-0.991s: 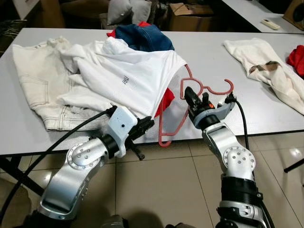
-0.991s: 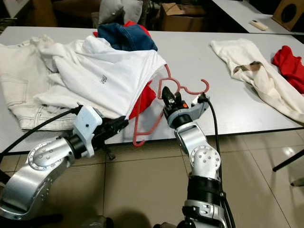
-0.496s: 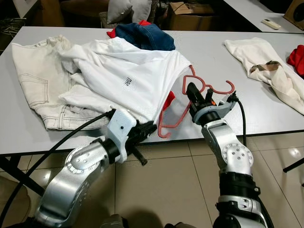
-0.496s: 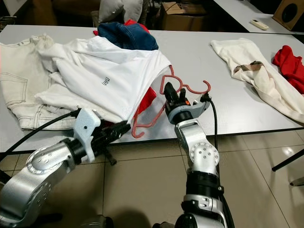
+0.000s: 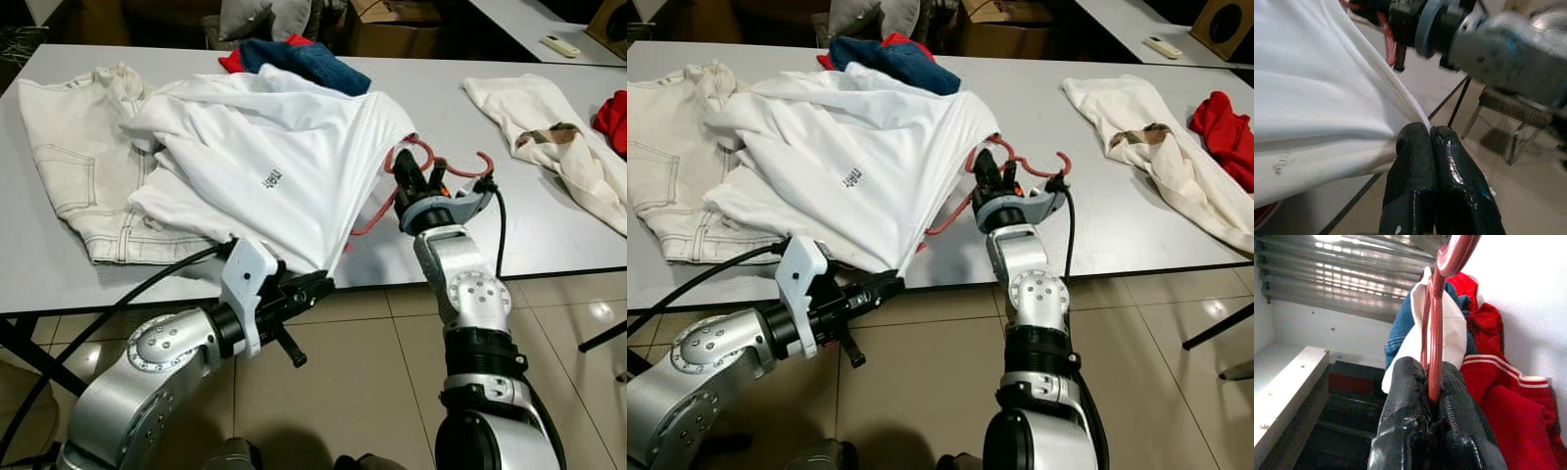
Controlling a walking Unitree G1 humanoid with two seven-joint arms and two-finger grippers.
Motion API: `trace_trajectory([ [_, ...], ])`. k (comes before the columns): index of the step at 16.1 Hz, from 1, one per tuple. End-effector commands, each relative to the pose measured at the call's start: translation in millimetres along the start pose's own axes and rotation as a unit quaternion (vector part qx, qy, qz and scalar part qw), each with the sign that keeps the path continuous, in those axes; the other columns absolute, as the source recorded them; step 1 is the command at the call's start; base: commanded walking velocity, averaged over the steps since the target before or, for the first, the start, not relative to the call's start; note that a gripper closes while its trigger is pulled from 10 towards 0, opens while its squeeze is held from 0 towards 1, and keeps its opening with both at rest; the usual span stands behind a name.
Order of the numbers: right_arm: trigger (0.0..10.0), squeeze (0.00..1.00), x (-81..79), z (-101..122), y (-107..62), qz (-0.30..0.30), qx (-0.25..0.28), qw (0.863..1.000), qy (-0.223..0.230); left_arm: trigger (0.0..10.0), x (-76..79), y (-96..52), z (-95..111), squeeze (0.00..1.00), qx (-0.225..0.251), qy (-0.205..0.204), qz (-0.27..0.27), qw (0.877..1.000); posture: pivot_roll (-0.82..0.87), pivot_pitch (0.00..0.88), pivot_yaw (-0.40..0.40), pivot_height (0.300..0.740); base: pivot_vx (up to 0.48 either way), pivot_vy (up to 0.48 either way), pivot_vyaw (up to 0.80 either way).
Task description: Hang hanger
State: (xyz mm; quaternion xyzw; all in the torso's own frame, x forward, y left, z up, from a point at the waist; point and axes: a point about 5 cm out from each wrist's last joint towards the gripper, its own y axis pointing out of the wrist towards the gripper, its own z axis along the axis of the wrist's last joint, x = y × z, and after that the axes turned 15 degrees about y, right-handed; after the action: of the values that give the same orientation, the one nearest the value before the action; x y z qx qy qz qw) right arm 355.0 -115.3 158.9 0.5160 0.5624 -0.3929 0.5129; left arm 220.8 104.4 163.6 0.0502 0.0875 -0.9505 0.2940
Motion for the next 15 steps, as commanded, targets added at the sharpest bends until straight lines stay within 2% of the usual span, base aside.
trace_trajectory([
  [1,10.0,0.0,-24.0,-42,16.2,0.046,-0.022,0.998,0.041,0.0,7.2,3.3,8,0.0,0.017,-0.008,-0.024,1.0,0.1,0.099,-0.11,0.74,0.0,0.0,0.0],
  [4,10.0,0.0,-21.7,-62,18.9,0.036,-0.054,0.998,0.012,0.0,4.5,25.3,28,0.0,0.063,-0.013,-0.04,0.997,0.1,0.095,-0.118,0.74,0.0,0.0,0.0],
  [6,10.0,0.0,-21.6,-67,19.1,0.034,-0.059,0.998,0.004,0.0,6.1,34.4,35,0.0,0.074,-0.016,-0.053,0.996,0.1,0.092,-0.117,0.74,0.0,0.0,0.0],
  [7,10.0,0.0,-24.3,-68,19.7,0.039,-0.059,0.997,0.011,0.0,11.3,40.8,33,0.0,0.06,-0.012,-0.069,0.996,0.09,0.086,-0.109,0.74,0.0,0.0,0.0],
  [8,10.0,0.0,-26.9,-68,19.6,0.043,-0.059,0.997,0.009,0.7,14.7,43.1,29,0.0,0.047,-0.008,-0.076,0.996,0.09,0.082,-0.104,0.74,0.0,0.0,0.0],
  [9,10.0,0.0,-27.6,-67,19.7,0.044,-0.059,0.997,0.009,0.7,15.5,43.8,28,0.0,0.043,-0.006,-0.077,0.996,0.09,0.081,-0.102,0.74,0.0,0.0,0.0],
  [10,10.0,0.0,-29.4,-64,19.6,0.047,-0.059,0.997,0.011,10.0,17.4,46.2,27,0.0,0.037,-0.001,-0.081,0.996,0.08,0.078,-0.098,0.74,0.0,0.0,0.0],
  [11,10.0,0.0,-30.4,-61,19.3,0.049,-0.057,0.997,0.011,10.0,19.4,48.2,28,0.0,0.037,-0.002,-0.086,0.996,0.08,0.077,-0.096,0.74,0.0,0.0,0.0],
  [12,10.0,0.0,-30.6,-58,19.1,0.05,-0.055,0.997,0.012,10.0,20.2,49.4,28,1.0,0.038,-0.003,-0.091,0.995,0.08,0.073,-0.094,0.74,0.0,0.0,0.0],
  [15,10.0,0.0,-31.5,-53,18.8,0.055,-0.051,0.997,0.019,10.0,19.5,47.8,24,1.0,0.022,-0.01,-0.098,0.995,0.08,0.07,-0.09,0.74,0.0,0.0,0.0],
])
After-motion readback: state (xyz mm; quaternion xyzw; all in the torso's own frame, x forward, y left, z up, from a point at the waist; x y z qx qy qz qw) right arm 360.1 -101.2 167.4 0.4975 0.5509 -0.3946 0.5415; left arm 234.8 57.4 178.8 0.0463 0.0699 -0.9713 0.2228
